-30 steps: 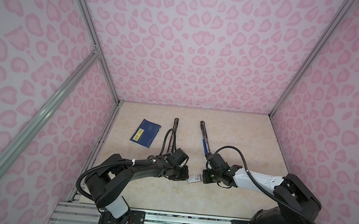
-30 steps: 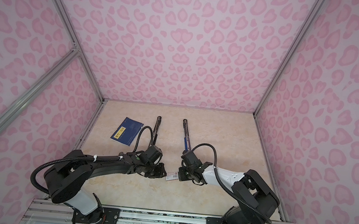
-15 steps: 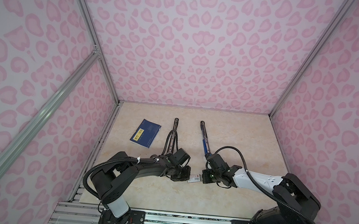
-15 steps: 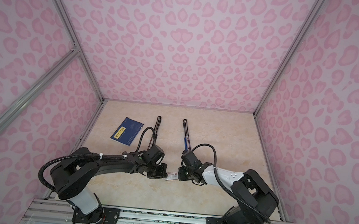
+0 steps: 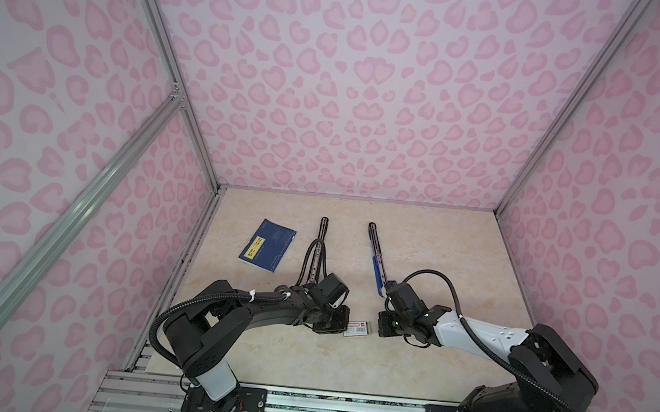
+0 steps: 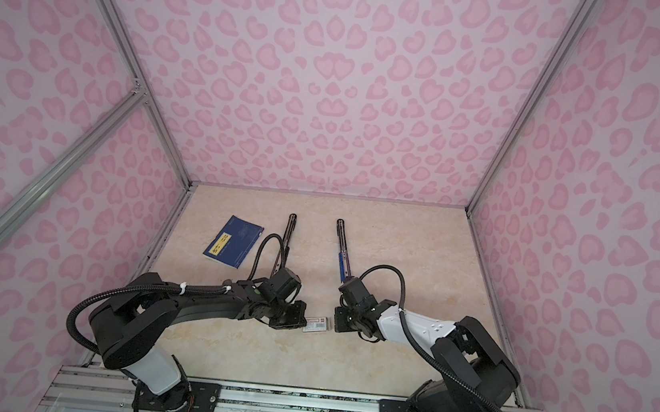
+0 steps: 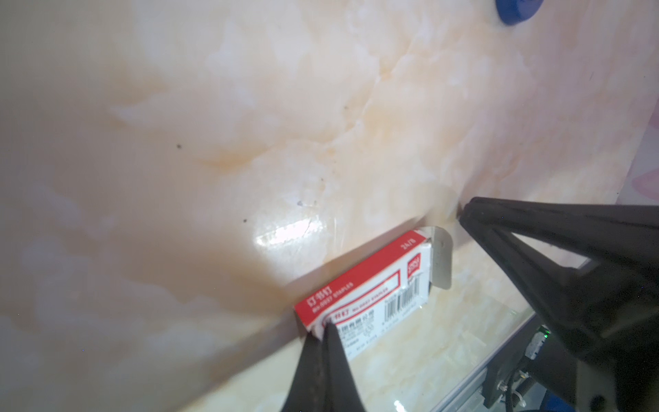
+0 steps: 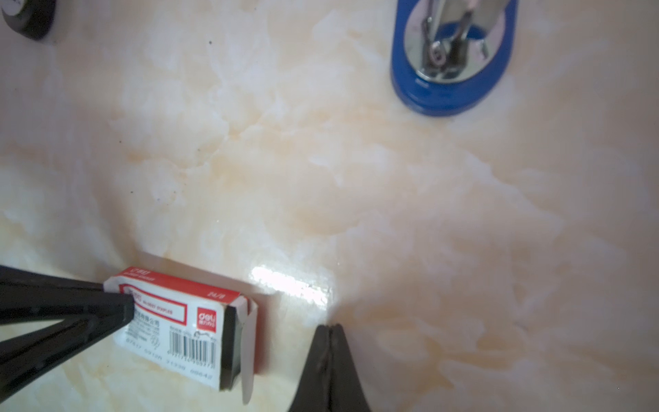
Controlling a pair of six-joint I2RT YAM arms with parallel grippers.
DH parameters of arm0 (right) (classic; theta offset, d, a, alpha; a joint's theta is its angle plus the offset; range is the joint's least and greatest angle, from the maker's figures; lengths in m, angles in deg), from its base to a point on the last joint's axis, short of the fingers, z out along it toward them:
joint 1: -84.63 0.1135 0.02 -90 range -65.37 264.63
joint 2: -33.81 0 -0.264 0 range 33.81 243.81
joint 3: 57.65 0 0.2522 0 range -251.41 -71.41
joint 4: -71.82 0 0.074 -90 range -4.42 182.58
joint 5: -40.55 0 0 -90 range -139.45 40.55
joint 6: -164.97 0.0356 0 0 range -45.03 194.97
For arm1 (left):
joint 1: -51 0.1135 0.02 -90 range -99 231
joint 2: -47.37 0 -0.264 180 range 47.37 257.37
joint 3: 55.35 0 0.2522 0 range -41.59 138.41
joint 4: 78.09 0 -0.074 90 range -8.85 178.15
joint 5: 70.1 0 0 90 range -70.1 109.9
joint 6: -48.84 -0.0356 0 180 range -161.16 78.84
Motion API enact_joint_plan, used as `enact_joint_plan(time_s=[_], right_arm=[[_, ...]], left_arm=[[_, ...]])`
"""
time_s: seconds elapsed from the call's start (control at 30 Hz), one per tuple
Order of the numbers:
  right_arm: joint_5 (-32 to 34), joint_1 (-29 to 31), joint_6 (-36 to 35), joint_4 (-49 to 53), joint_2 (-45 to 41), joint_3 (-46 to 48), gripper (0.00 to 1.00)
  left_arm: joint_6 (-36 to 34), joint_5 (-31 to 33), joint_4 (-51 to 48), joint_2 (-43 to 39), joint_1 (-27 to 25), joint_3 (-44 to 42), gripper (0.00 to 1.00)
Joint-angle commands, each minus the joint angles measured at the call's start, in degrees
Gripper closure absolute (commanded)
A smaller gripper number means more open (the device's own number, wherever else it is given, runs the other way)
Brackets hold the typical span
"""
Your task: Load the staples into the stapler
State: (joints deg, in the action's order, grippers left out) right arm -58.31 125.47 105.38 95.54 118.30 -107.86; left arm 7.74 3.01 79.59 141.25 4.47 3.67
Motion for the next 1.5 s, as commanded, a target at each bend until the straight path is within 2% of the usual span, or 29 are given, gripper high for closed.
enact_joint_plan(time_s=[0.0,0.07,0.23,0.43,0.6,0.77,1.0,1.47], right_arm=[[0.0,-0.1,-0.3,0.3,-0.5,0.6,1.00],[-2.0,-0.2,-0.2,-1.1,-1.4,0.8,0.99],[-4.4,0.5,0.0,-3.9,-3.0,1.0,0.79],[-5.3,1.8,-0.2,-4.6,0.1,-0.1,0.74],[-4.7,2.5,0.8,-4.6,2.5,-0.2,0.79],[-3.9,1.8,1.3,-4.1,2.9,0.5,1.00],[-3.0,-1.1,0.9,-2.9,-0.1,2.5,1.00],[-3.7,-2.6,0.6,-1.9,-1.4,3.5,1.00]], left_arm=[[-0.6,0.8,-1.2,-0.2,0.1,0.4,0.97],[-0.7,0.8,-1.3,-0.3,0.1,0.6,0.97],[-0.7,0.8,-1.2,0.0,0.0,0.7,0.97],[-0.5,0.8,-1.1,0.1,0.1,0.6,0.97],[-0.5,0.9,-1.1,-0.1,0.0,0.6,0.97],[-0.5,1.0,-1.1,-0.3,0.0,0.4,0.97],[-0.4,1.5,-1.2,-0.5,0.1,-0.1,0.97],[-0.7,1.8,-2.3,0.3,0.3,0.4,0.97]])
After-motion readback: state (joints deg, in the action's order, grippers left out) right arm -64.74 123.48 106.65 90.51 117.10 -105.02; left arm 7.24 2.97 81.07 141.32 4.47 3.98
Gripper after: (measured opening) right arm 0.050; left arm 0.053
